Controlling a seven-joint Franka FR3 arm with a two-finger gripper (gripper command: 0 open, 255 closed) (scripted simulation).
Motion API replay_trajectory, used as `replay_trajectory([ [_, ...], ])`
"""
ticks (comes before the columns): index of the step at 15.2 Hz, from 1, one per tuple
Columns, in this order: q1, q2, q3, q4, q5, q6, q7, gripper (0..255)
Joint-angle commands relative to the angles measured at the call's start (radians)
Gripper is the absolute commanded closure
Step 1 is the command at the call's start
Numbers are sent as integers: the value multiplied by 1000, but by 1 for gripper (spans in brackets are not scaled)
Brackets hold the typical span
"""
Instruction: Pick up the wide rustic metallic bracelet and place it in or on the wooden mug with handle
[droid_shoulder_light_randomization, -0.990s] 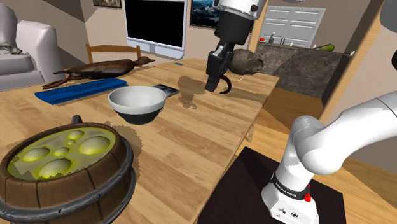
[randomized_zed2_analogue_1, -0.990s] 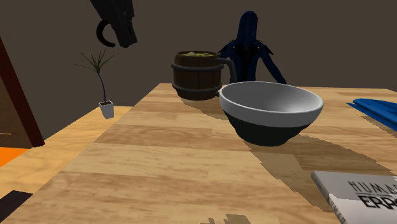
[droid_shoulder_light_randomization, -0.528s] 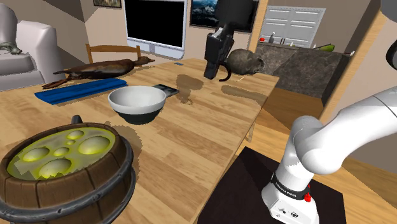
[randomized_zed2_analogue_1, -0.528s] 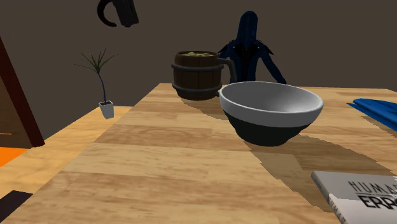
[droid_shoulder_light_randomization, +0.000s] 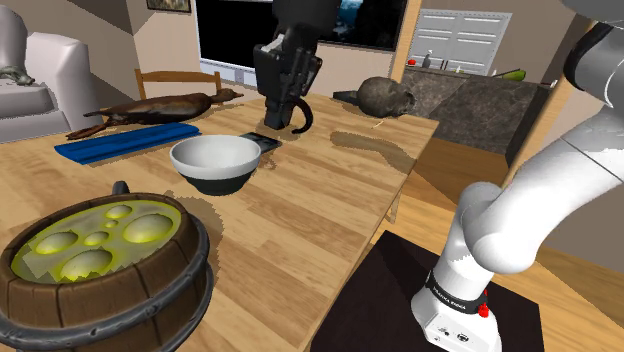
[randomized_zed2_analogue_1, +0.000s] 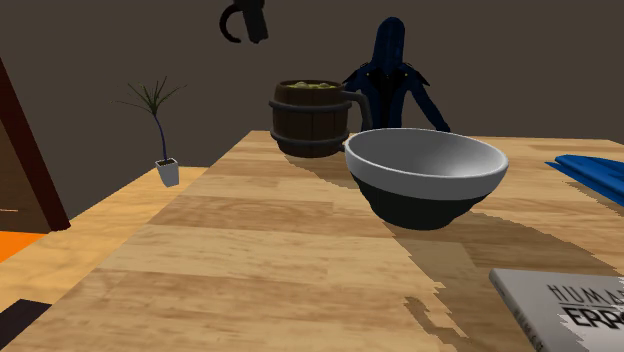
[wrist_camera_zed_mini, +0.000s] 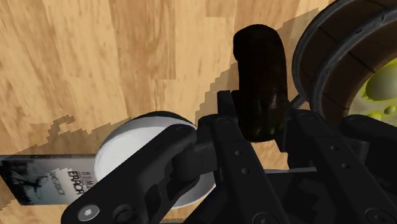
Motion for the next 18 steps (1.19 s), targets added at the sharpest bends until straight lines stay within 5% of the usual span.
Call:
replay_trajectory([
  [1,-7,77,51,69,-23,9,50,255],
  [9,21,457,253,416,-249,-18,282,255],
  [13,151,706,301,681,-444,-105,396,255],
  [16,339,924,278,991,-602,-228,433,255],
  [18,304,888,276,902,-571,-174,437,255],
])
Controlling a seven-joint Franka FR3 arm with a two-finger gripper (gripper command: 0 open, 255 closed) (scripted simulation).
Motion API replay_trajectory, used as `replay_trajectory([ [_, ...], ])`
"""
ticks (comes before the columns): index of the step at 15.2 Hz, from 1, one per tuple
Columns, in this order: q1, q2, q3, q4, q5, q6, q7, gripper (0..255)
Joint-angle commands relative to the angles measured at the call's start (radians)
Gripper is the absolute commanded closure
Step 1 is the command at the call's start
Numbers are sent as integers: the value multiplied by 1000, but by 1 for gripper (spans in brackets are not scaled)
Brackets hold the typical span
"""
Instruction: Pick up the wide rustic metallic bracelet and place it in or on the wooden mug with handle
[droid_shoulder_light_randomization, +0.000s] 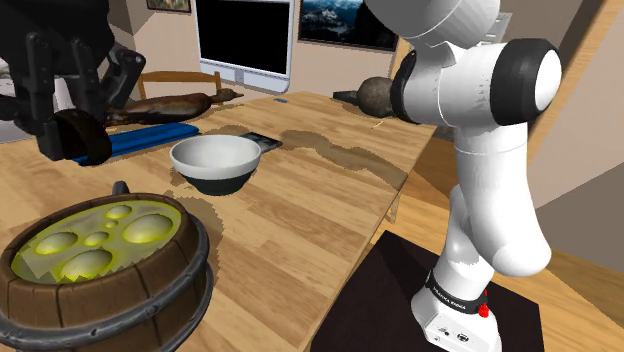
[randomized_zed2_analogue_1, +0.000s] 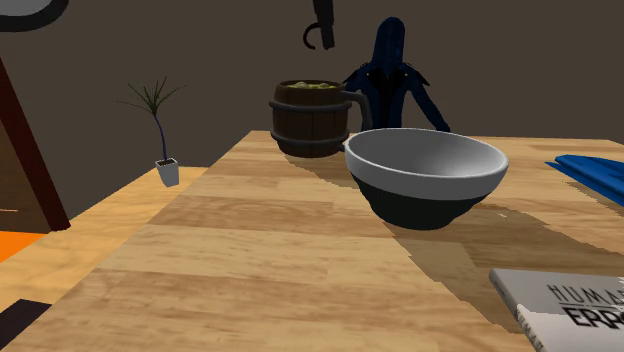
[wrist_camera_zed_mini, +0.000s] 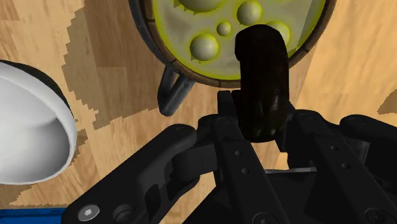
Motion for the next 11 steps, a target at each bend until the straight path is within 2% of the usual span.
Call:
replay_trajectory([
  [1,-6,2,-1,-28,0,27,7,255],
  [6,-69,-53,10,-184,40,131,14,255],
  [11,-108,-88,13,-298,64,214,17,255],
])
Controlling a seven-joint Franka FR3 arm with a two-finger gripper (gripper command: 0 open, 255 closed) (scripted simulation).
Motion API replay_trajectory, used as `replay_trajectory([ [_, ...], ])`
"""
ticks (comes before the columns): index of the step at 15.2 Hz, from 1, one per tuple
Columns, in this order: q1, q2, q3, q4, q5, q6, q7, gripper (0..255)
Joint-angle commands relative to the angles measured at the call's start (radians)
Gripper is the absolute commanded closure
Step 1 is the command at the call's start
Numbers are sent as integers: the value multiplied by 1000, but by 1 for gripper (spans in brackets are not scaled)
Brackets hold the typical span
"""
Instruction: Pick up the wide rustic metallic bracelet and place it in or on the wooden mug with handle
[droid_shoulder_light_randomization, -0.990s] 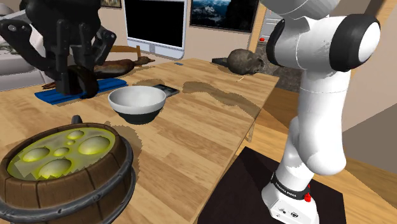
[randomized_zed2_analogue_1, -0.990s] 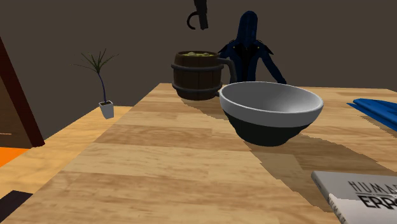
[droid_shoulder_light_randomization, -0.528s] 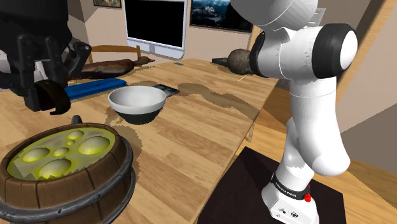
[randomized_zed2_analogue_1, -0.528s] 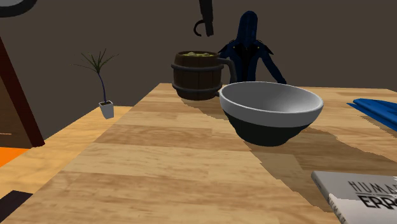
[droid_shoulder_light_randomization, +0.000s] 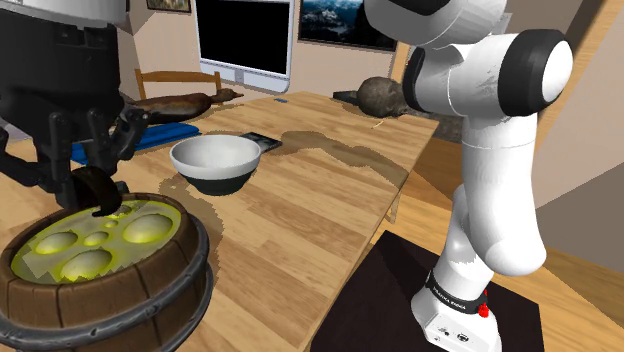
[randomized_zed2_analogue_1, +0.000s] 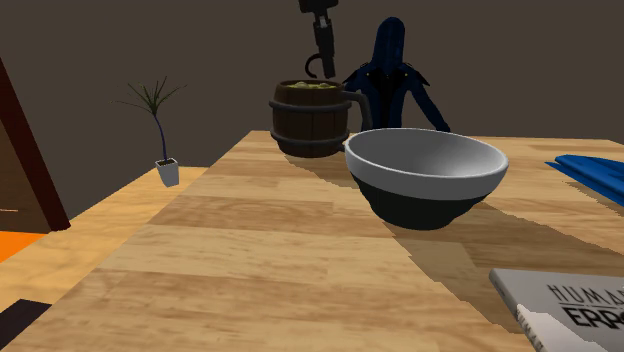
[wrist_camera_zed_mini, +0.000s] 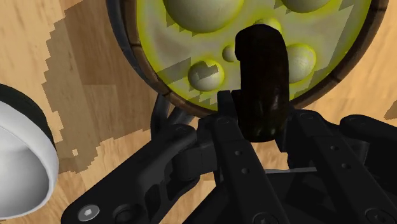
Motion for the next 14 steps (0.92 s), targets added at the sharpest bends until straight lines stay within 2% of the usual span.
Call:
replay_trajectory([
  [1,-6,-5,0,-19,4,15,1,255],
  [7,-6,-5,0,-19,3,15,1,255],
  [8,-6,-5,0,-19,3,15,1,0],
  [13,-6,-5,0,-19,3,15,1,0],
  [14,6,1,1,23,-1,-22,-1,0],
])
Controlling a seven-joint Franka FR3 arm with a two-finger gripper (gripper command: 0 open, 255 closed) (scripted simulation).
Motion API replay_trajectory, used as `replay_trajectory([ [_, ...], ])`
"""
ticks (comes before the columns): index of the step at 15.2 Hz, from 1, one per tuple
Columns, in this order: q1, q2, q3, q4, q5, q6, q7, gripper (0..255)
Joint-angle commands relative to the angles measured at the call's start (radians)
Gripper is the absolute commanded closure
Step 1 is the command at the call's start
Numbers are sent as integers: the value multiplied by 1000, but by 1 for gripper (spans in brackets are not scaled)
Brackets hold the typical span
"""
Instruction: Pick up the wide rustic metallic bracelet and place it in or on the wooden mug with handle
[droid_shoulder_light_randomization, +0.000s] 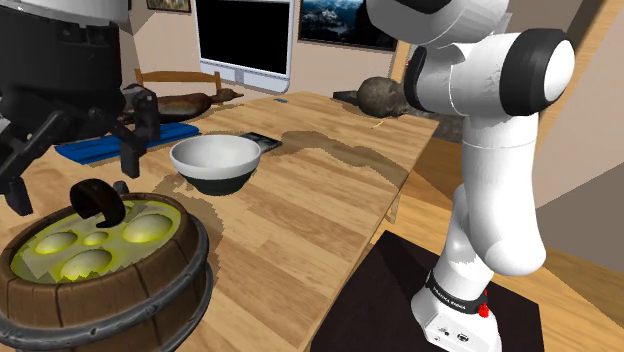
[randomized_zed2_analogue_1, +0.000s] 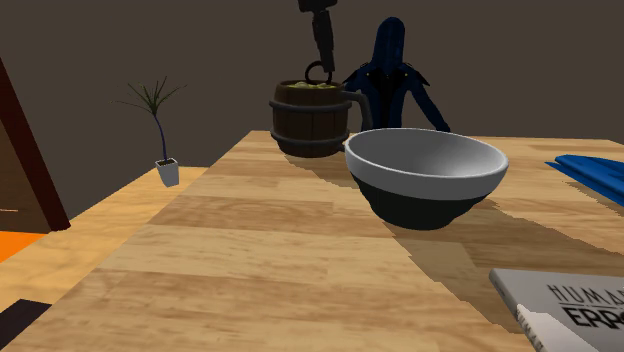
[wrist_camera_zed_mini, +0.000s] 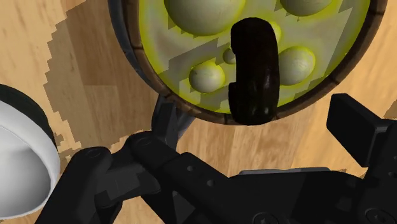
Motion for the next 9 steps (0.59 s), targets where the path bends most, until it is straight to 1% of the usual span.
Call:
replay_trajectory([
  [1,24,17,0,76,-13,-61,-2,0],
  [3,59,40,-2,173,-33,-137,-4,0],
  [9,59,40,-2,173,-33,-137,-4,0],
])
